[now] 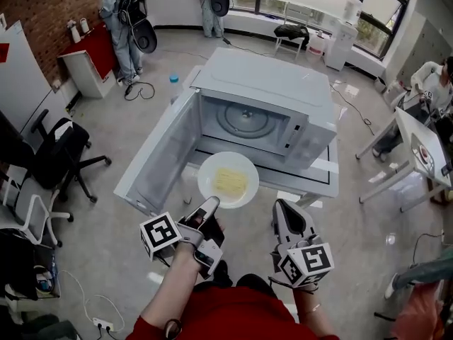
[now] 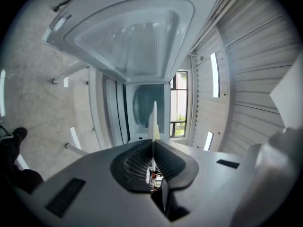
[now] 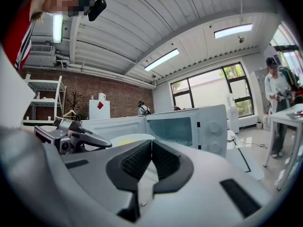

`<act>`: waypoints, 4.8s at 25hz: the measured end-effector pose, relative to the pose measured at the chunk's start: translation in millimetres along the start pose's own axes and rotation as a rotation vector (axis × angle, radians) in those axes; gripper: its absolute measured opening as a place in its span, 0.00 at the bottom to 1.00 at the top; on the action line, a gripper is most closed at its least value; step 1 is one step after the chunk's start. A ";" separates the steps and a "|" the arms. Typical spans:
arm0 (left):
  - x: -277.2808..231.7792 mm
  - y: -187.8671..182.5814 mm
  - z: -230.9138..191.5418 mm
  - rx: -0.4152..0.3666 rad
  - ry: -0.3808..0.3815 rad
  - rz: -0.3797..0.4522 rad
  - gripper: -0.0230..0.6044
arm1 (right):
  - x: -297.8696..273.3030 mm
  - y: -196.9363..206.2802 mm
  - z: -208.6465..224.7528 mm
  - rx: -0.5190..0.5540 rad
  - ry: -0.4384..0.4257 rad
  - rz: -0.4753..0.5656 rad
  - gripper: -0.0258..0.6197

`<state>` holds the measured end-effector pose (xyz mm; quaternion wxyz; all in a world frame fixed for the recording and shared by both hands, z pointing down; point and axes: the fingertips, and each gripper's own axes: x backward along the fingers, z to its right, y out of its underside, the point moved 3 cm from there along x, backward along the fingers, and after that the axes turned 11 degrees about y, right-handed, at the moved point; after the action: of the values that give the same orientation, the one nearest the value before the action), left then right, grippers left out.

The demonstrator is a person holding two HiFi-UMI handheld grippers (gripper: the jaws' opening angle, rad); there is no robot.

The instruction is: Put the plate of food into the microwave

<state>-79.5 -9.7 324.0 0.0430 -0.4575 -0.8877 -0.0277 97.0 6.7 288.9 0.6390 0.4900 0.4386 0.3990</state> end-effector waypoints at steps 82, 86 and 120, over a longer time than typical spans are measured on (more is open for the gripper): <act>-265.5 -149.6 -92.3 -0.209 -0.185 -0.076 0.08 | -232.0 -6.4 29.5 0.273 -0.080 0.011 0.06; -267.2 -149.7 -92.1 -0.295 -0.243 -0.122 0.08 | -231.1 -3.8 34.6 0.227 -0.089 0.015 0.06; -271.5 -155.9 -88.7 -0.928 -0.540 -0.274 0.21 | -233.4 -5.2 34.9 0.258 -0.116 -0.004 0.06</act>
<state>-45.2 -327.9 383.2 -0.3965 -0.2997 -0.8131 -0.3029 61.3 -223.3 328.1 0.5955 0.5895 0.4498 0.3091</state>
